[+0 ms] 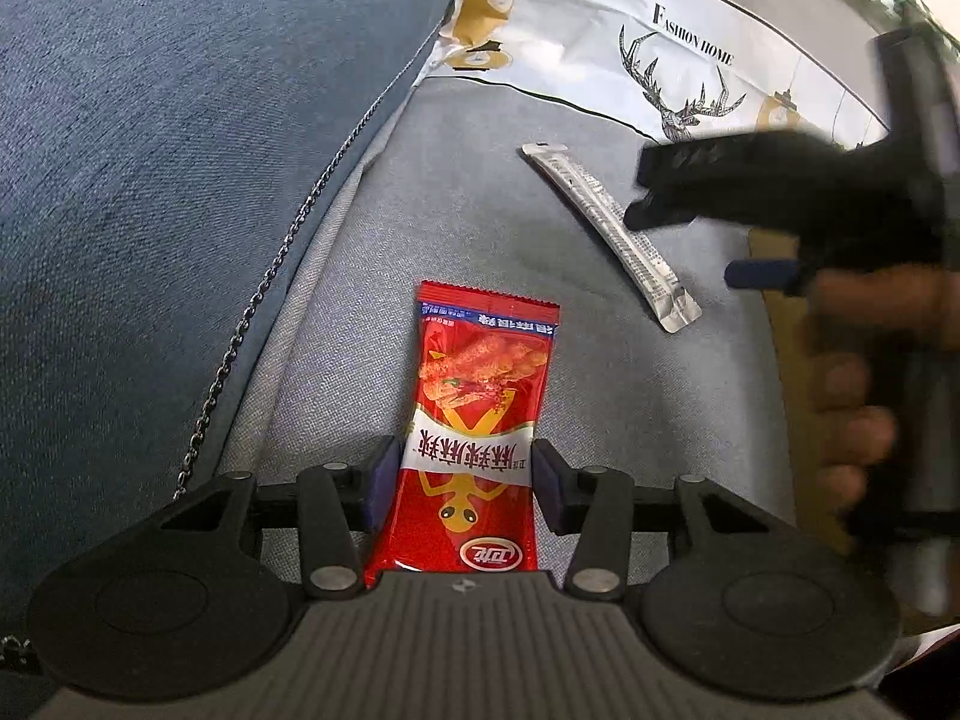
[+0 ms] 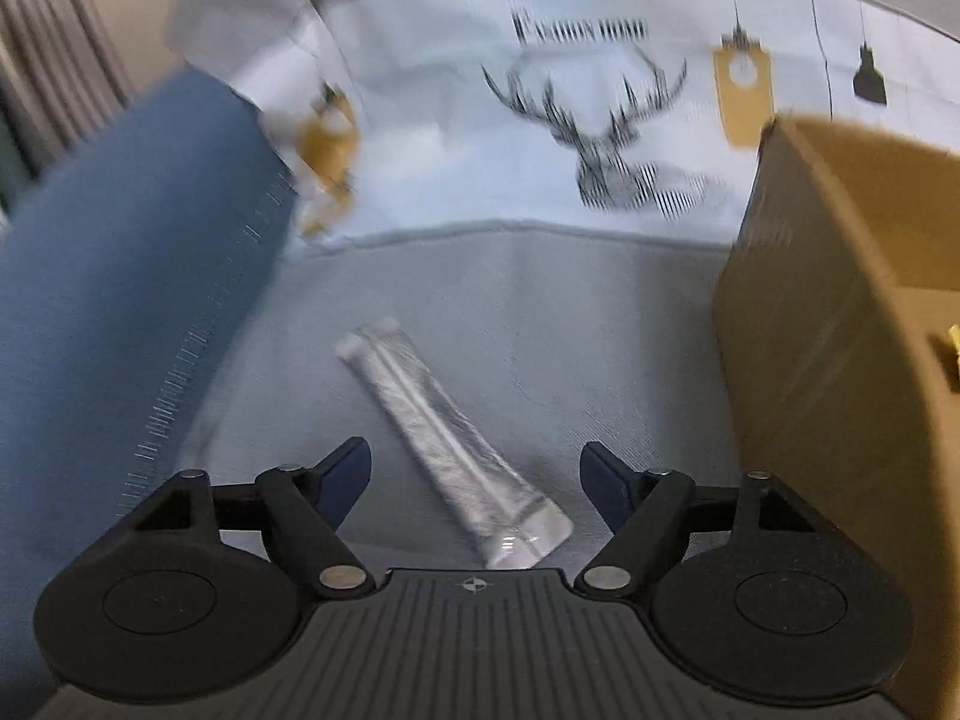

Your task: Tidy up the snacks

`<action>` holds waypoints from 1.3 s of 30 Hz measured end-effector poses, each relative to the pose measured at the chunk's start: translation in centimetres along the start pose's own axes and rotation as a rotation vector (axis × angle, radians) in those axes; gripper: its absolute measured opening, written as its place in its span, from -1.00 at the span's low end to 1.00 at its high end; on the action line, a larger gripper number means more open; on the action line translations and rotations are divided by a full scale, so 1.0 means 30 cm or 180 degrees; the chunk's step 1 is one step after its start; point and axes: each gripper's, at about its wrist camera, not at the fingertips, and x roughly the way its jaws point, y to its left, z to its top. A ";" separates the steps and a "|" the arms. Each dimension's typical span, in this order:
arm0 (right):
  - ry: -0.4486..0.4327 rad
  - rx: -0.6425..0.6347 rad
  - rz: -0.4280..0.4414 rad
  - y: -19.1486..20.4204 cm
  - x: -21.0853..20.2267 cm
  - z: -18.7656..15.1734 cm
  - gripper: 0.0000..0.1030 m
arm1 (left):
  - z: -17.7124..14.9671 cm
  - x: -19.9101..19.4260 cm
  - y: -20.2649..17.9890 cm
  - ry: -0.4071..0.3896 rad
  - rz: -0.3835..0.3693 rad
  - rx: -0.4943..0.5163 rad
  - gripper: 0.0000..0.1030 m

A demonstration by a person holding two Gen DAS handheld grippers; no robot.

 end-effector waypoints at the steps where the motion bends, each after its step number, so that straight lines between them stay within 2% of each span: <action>1: 0.0023 -0.0042 -0.0076 -0.003 0.024 -0.006 0.55 | 0.000 0.001 -0.002 -0.0005 0.0004 0.0008 0.01; 3: 0.0149 -0.0166 -0.0150 -0.002 0.074 -0.022 0.57 | 0.002 0.005 -0.003 -0.0007 -0.0001 0.0005 0.02; 5: 0.0286 -0.0259 -0.0112 -0.001 0.111 -0.046 0.59 | 0.004 0.008 -0.001 -0.0010 -0.0018 -0.0016 0.02; 7: 0.0169 -0.0552 -0.0138 0.020 0.103 -0.079 0.43 | 0.003 0.008 0.002 -0.0021 -0.0023 -0.0017 0.02; 9: 0.0089 -0.0675 -0.0026 0.023 0.085 -0.097 0.08 | -0.001 0.007 0.000 -0.0034 -0.0021 0.0001 0.02; 10: 0.0074 -0.0698 0.0017 0.022 0.074 -0.100 -0.23 | 0.000 0.010 0.001 -0.0037 -0.0024 0.0000 0.02; 12: 0.0058 -0.0751 0.0090 0.027 0.051 -0.107 -0.46 | -0.005 0.007 0.004 -0.0042 -0.0034 -0.0009 0.02; 16: 0.0074 -0.0875 0.0208 0.027 -0.009 -0.140 -0.50 | -0.008 0.004 0.006 -0.0047 -0.0031 -0.0032 0.01; 22: 0.0069 -0.0749 0.0217 0.021 -0.140 -0.190 -0.50 | -0.007 -0.002 0.014 -0.0045 -0.0026 -0.0090 0.01; 25: 0.0021 -0.0634 0.0286 0.001 -0.253 -0.265 -0.50 | -0.008 -0.006 0.016 -0.0038 -0.0022 -0.0097 0.01; 29: -0.0078 -0.0737 0.0400 -0.004 -0.393 -0.402 -0.50 | -0.009 -0.007 0.005 -0.0028 0.0020 -0.0063 0.01; 36: -0.0215 -0.1000 0.0404 -0.011 -0.471 -0.563 -0.51 | -0.011 -0.007 -0.017 -0.0023 0.0155 0.0037 0.01; 39: -0.0165 -0.1092 0.0425 -0.009 -0.465 -0.615 -0.47 | -0.007 0.000 -0.032 -0.0017 0.0209 0.0099 0.01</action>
